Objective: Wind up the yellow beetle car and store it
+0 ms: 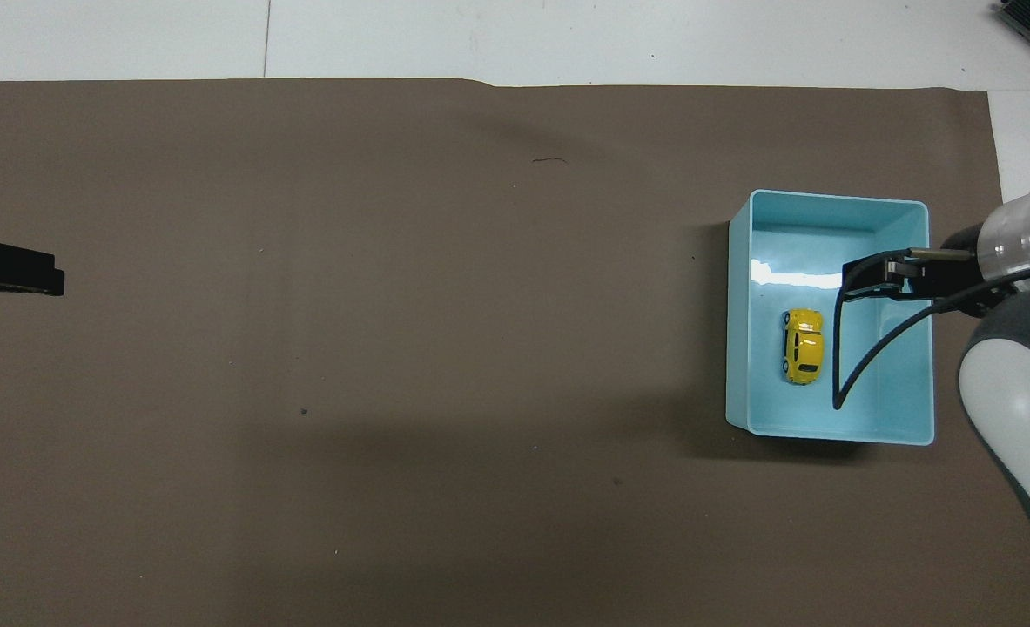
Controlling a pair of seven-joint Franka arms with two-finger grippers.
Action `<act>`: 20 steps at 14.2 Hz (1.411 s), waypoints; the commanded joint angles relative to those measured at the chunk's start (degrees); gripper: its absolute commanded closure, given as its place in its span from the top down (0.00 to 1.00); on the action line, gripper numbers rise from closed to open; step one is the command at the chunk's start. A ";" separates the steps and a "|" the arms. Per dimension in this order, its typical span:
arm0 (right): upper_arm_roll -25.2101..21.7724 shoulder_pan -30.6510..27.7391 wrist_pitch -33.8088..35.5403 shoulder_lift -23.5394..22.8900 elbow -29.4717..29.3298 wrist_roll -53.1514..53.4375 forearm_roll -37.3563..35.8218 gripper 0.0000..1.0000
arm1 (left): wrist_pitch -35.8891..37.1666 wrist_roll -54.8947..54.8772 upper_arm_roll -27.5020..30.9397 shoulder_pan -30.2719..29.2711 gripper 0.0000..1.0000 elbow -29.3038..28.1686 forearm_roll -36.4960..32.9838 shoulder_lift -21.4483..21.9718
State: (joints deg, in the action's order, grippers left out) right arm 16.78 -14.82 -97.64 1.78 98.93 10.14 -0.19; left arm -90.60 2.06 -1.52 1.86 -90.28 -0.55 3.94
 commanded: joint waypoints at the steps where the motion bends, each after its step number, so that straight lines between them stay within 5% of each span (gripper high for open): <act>1: -0.52 -0.13 6.04 -0.20 -5.14 0.58 0.02 1.00 | 1.13 -0.21 -0.32 -0.63 1.00 0.81 -0.24 0.27; 5: -15.86 15.48 7.28 -0.02 -5.59 0.32 0.10 1.00 | 1.13 -0.21 -0.32 -0.63 1.00 0.81 -0.24 0.19; 7: -20.11 18.68 8.59 -0.02 -7.69 0.06 0.45 1.00 | 1.13 -0.21 -0.32 -0.63 1.00 0.81 -0.24 0.27; 20: -15.73 14.82 11.33 0.51 -9.64 -0.04 0.89 1.00 | 1.13 -0.21 -0.32 -0.63 1.00 0.72 -0.24 0.27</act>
State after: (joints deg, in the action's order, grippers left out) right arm -0.03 0.96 -87.51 1.91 89.70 10.14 -0.17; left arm -90.60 2.06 -1.52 1.86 -90.28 -0.55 3.95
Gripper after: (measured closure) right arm 0.000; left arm 0.000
